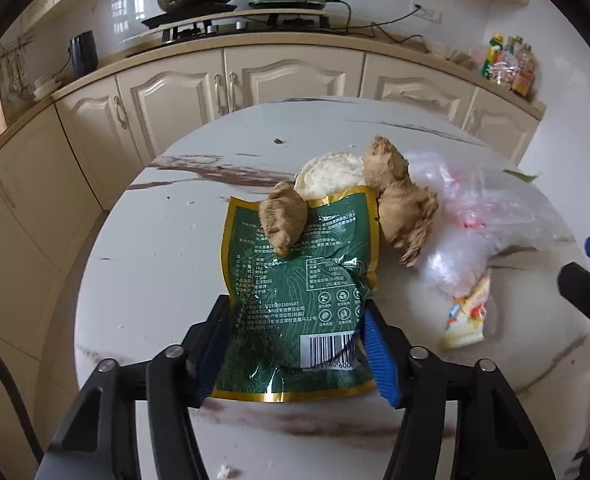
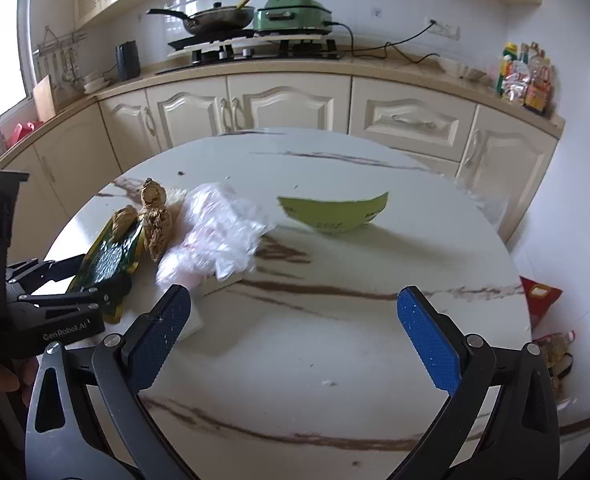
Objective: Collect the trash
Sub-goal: 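Close the left gripper on the green packet edge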
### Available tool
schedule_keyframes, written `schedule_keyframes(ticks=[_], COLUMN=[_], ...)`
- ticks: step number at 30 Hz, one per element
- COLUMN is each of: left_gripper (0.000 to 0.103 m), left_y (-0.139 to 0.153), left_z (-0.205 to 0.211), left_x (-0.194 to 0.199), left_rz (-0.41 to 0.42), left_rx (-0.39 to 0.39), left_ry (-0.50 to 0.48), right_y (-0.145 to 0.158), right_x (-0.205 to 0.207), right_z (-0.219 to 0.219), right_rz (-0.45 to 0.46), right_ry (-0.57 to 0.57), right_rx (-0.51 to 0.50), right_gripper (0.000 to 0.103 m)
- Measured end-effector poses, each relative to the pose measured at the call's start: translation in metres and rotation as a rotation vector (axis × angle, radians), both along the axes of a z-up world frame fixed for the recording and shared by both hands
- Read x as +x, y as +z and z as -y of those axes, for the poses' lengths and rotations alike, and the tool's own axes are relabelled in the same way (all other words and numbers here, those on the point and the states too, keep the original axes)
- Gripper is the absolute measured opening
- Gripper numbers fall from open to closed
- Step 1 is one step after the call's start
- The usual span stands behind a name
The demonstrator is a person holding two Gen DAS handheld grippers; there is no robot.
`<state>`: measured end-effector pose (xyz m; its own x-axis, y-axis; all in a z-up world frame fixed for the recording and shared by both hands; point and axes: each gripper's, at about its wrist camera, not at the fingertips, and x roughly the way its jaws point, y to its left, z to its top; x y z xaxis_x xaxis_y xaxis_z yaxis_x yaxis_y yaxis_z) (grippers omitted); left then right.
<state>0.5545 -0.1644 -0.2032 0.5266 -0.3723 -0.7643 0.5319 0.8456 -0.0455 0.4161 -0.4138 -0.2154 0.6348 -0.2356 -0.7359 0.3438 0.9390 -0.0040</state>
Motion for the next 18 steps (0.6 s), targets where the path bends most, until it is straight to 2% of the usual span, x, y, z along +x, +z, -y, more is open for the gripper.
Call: schedule_keyframes(ticks=[2,7,13,14,16,18], left_gripper=[0.049,0.047,0.041,0.038,0.024,0.022], left_y=[0.004,0.004,0.009,0.01,0.015,0.017], left_z=[-0.01,-0.027,-0.052,-0.057,-0.066,-0.071], left_x=[-0.006,-0.022,-0.044,-0.048,-0.052,-0.053], left_rz=[0.004,-0.006,-0.05,-0.061,-0.076,-0.085], left_rx=[-0.012,-0.042,-0.119,-0.141,-0.208,-0.219], left_ry=[-0.009,-0.004,-0.044,-0.055,-0.091,-0.089], right_y=[-0.002,-0.016,-0.035,-0.037,-0.041,-0.047], right_x=[-0.001,0.005,0.026,0.031,0.037,0.044], right_z=[-0.004,-0.019,-0.035,-0.036,-0.036,-0.035], right_rz=[-0.007,-0.038,-0.084,-0.094,-0.089,-0.098], right_ry=[0.012,0.048,0.089,0.085,0.084,0.079], right_rx=[0.012,0.076,0.154,0.162,0.181,0.192], right_gripper=[0.103,0.103,0.103,0.103,0.103,0.101])
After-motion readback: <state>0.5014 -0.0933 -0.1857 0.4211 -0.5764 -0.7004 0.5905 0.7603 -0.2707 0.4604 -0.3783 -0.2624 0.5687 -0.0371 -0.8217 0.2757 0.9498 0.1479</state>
